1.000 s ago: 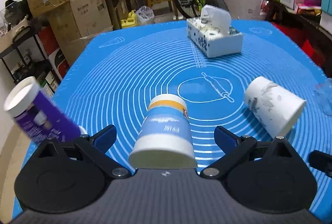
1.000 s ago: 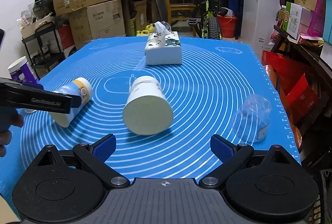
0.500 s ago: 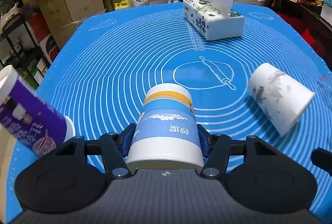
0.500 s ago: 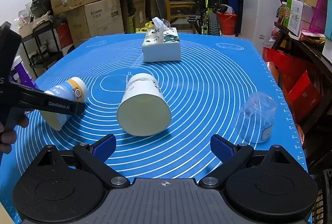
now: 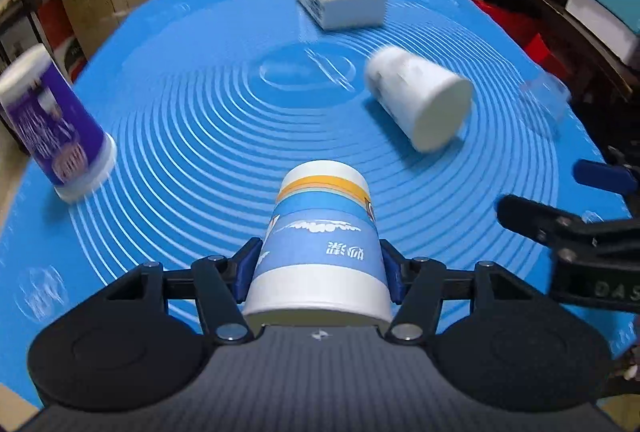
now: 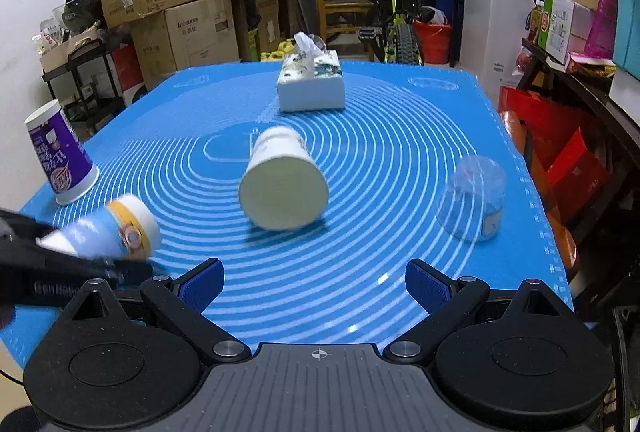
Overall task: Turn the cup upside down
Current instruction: 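Lift the orange-banded cup off the mat with the left gripper, then close the right gripper on the cup while the left gripper opens and releases it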
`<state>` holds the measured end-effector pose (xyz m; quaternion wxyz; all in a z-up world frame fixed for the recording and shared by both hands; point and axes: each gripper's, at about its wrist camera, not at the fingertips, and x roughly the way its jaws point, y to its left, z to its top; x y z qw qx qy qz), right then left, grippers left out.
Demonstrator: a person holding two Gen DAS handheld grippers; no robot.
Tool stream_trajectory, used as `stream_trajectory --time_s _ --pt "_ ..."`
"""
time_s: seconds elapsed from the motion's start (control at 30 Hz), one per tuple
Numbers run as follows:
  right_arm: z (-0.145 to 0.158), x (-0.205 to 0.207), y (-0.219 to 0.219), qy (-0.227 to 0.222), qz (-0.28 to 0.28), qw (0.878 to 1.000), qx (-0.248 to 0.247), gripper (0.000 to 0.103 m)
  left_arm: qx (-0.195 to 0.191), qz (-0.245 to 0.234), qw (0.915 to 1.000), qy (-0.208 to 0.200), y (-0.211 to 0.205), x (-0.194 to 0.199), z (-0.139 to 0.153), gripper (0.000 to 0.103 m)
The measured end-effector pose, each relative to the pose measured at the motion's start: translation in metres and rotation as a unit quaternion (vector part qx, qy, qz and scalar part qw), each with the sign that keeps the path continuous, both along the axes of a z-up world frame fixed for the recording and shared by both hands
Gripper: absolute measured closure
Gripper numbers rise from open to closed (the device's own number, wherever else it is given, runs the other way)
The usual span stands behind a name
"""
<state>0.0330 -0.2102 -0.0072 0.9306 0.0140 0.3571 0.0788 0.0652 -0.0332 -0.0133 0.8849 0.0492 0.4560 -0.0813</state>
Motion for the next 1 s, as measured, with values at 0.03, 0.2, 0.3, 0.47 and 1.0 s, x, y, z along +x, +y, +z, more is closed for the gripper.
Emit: stream_trajectory --time_s 0.03,0.2,0.3,0.47,1.0 --pt "-0.001 -0.002 -0.001 0.002 -0.001 1.000 -0.001 0.006 0.002 -0.002 1.0000 0.002 -0.004 -0.003 -0.003 0.041" --pt "-0.005 -0.012 -0.008 0.016 -0.008 1.000 -0.004 0.006 0.021 0.003 0.9997 -0.007 -0.015 -0.006 -0.013 0.039" --pt "-0.006 -0.017 -0.012 0.020 -0.012 1.000 -0.007 0.006 0.005 0.010 0.9999 0.003 -0.011 -0.004 -0.014 0.017" --pt "-0.002 -0.019 -0.015 0.019 -0.016 1.000 -0.006 0.006 -0.007 0.007 0.9999 -0.006 -0.010 -0.009 -0.008 0.009" --pt "0.026 -0.022 -0.004 -0.017 -0.004 1.000 0.005 0.006 -0.010 0.012 0.9987 -0.048 0.010 -0.027 0.027 0.004"
